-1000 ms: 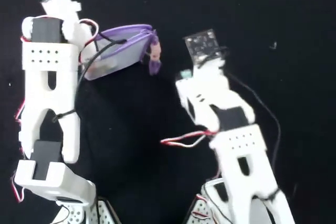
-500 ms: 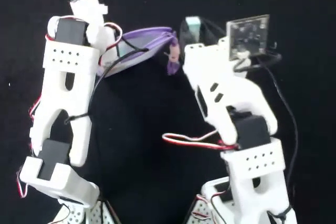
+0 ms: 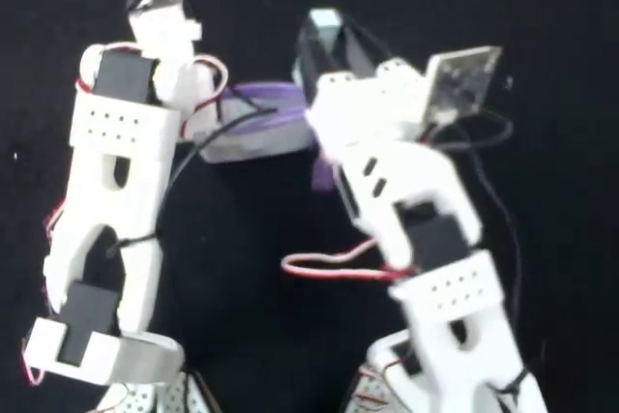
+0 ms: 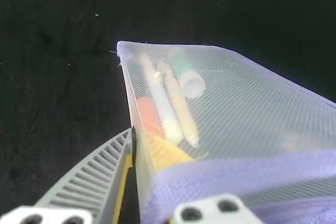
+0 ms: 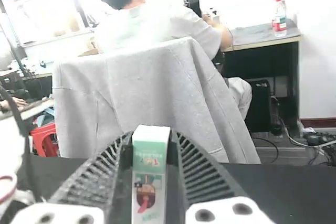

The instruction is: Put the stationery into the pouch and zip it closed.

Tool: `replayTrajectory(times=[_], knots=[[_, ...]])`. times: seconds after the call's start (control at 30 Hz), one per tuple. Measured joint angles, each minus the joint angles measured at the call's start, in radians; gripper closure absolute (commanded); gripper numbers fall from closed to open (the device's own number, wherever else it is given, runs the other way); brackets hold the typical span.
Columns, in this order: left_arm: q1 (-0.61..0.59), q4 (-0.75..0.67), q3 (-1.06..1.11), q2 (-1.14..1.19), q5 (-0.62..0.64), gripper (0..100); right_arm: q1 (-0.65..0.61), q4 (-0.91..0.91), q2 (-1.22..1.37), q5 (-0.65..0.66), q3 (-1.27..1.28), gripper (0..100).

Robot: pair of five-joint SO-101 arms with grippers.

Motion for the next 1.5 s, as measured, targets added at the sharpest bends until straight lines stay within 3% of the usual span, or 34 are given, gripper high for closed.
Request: replayTrajectory(times=[0.27, 0.73, 1.2, 1.5], knots=[[-0.035, -0.021, 0.06, -0.025, 0.0, 97, -0.017, -0.264, -0.069, 0.0, 0.218, 98.7], [-0.035, -0.021, 0.061, -0.028, -0.002, 97, -0.12, -0.29, -0.021, 0.0, 0.236, 98.7], [-0.035, -0.021, 0.061, -0.028, -0.002, 97, -0.216, -0.288, -0.235, 0.103, 0.313, 98.7], [-0.04, -0.023, 0.069, -0.029, -0.002, 97, -0.222, -0.419, -0.017, 0.147, 0.313, 98.7]])
